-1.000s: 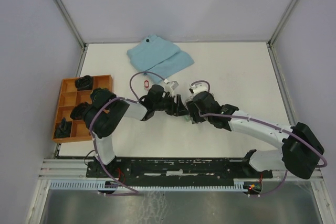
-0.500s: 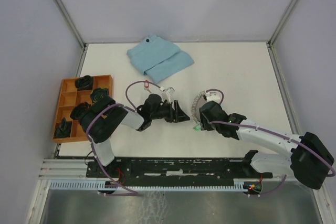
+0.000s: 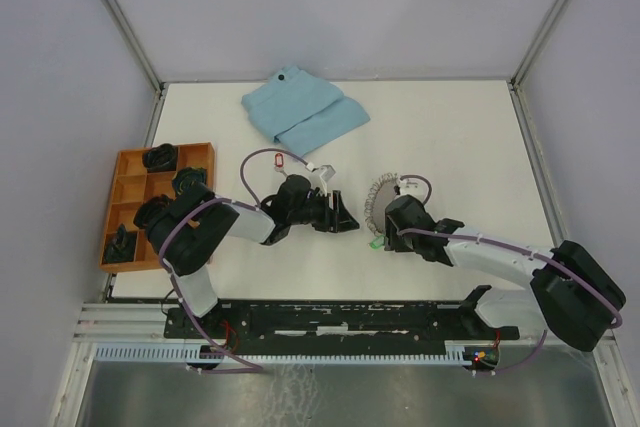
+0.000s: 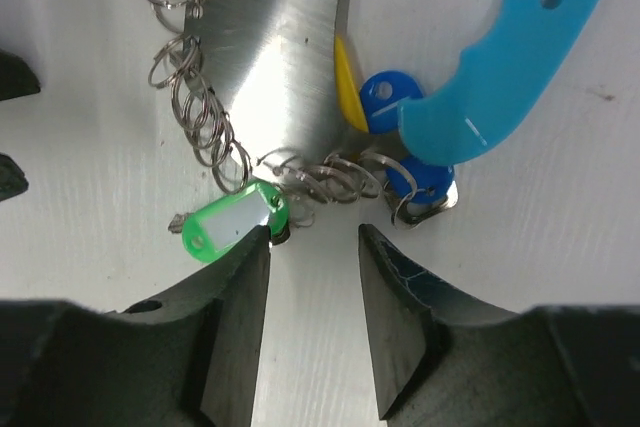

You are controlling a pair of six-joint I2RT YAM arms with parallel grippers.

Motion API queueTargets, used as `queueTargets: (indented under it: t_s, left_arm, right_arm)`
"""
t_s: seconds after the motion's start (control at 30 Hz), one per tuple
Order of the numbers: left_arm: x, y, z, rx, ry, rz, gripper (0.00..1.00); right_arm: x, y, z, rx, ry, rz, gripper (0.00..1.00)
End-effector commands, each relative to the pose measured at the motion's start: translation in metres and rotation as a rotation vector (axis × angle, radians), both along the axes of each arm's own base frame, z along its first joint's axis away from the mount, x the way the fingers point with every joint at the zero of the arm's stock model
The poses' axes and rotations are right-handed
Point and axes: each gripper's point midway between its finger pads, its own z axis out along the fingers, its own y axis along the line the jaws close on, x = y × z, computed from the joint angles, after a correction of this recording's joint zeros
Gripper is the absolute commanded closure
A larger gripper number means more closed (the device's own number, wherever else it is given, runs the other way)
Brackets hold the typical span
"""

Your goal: Put the keys on the keyring

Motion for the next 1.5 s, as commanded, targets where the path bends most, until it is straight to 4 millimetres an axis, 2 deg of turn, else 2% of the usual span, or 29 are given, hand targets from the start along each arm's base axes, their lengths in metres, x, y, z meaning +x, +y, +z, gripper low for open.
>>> queueTargets:
  t_s: [0.0,0.2,0.3,0.4,0.5,0.7,0.83,1.03,1.23,1.33,1.47]
  left_arm:
    - [0.007,-0.001,0.007,0.019,-0.063,-0.014,0.33]
    - [0.007,-0.006,0.011,0.004,-0.064,-0.04,0.33]
    - [0.004,-0.012,0.012,-0.006,-0.057,-0.067,0.38]
    - [-0.001,-0.018,0.01,-0.006,-0.05,-0.085,0.41]
    - [-0.008,-0.025,0.005,-0.009,-0.033,-0.108,0.45]
    - [-0.02,-0.041,0.0,-0.037,0.001,-0.137,0.52]
    - [-0.027,-0.048,-0.003,-0.042,0.02,-0.155,0.57]
    - [-0.031,-0.052,-0.002,-0.051,0.023,-0.171,0.6]
    - [-0.047,-0.067,0.001,-0.064,0.023,-0.231,0.6]
    - [-0.041,-0.06,0.012,-0.088,-0.026,-0.187,0.6]
    - [-0.02,-0.035,0.038,-0.123,-0.128,-0.107,0.55]
  right_arm:
    - [0.01,0.017,0.0,0.096,-0.021,-0.006,0.53]
    - [0.011,0.018,-0.009,0.115,0.004,-0.012,0.61]
    - [0.011,0.018,-0.01,0.126,0.014,-0.02,0.69]
    - [0.009,0.017,-0.006,0.134,0.012,-0.024,0.74]
    - [0.01,0.019,0.001,0.153,-0.002,-0.018,0.85]
    - [0.016,0.026,0.017,0.197,-0.054,0.009,0.95]
    - [0.018,0.029,0.024,0.2,-0.063,0.031,0.97]
    - [0.013,0.023,0.026,0.171,-0.035,0.016,0.93]
    - [0.02,0.025,0.033,0.187,-0.077,0.023,1.0]
    - [0.024,0.021,0.045,0.134,-0.102,0.056,1.0]
    - [0.025,0.019,0.066,0.083,-0.149,0.157,0.99]
